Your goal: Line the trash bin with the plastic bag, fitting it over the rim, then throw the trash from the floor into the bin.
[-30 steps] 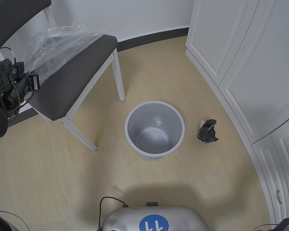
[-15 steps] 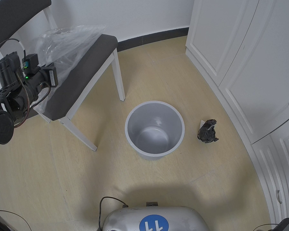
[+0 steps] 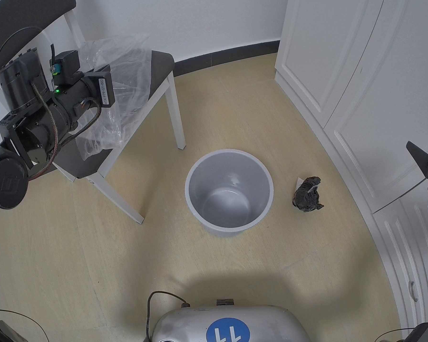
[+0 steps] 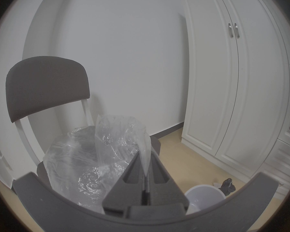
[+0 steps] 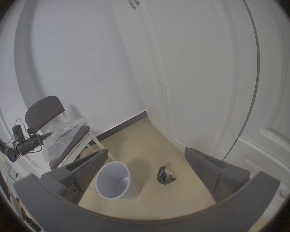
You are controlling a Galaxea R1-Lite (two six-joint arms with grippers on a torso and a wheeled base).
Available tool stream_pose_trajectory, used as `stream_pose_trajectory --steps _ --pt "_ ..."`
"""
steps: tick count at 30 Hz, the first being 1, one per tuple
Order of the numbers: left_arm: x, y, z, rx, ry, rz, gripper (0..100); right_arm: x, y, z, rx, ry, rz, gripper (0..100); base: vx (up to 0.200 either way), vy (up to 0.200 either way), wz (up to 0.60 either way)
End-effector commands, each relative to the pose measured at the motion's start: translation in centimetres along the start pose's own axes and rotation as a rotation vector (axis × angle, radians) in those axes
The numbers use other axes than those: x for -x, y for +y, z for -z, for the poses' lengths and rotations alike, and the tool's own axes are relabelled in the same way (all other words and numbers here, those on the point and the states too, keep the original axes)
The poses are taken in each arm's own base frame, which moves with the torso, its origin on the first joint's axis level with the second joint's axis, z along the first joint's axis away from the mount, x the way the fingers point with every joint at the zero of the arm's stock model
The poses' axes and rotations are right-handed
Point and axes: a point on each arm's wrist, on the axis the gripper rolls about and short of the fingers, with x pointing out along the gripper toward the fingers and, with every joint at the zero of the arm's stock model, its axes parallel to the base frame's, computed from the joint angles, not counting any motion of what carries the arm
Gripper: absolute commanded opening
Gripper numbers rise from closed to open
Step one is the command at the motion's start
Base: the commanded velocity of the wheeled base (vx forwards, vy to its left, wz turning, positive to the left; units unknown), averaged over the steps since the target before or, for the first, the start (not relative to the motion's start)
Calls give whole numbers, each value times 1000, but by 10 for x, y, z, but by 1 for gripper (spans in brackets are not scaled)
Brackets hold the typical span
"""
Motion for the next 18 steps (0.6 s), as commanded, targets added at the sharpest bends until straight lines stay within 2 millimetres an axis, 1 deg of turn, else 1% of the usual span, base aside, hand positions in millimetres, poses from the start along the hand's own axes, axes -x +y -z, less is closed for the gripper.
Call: stream_pose_trajectory --steps 1,5,7,10,14,16,18 --pt "1 -7 -6 7 -18 25 0 -16 10 12 -30 47 -16 100 0 0 0" --pt "2 -11 -8 5 -31 38 0 -12 20 8 -86 36 -74 100 0 0 0" --pt "4 -17 -10 9 -35 60 0 -8 27 7 -122 47 -127 100 0 0 0" --pt "6 -22 -13 14 -42 76 0 -12 30 11 -135 67 -126 100 0 0 0" --pt "9 -27 -17 7 -52 92 0 -24 38 19 -159 89 -77 100 0 0 0" --pt "9 -28 -16 0 -51 93 0 -23 44 19 -171 93 -84 100 0 0 0" --pt "10 -28 -19 1 -57 95 0 -19 49 15 -175 84 -108 100 0 0 0"
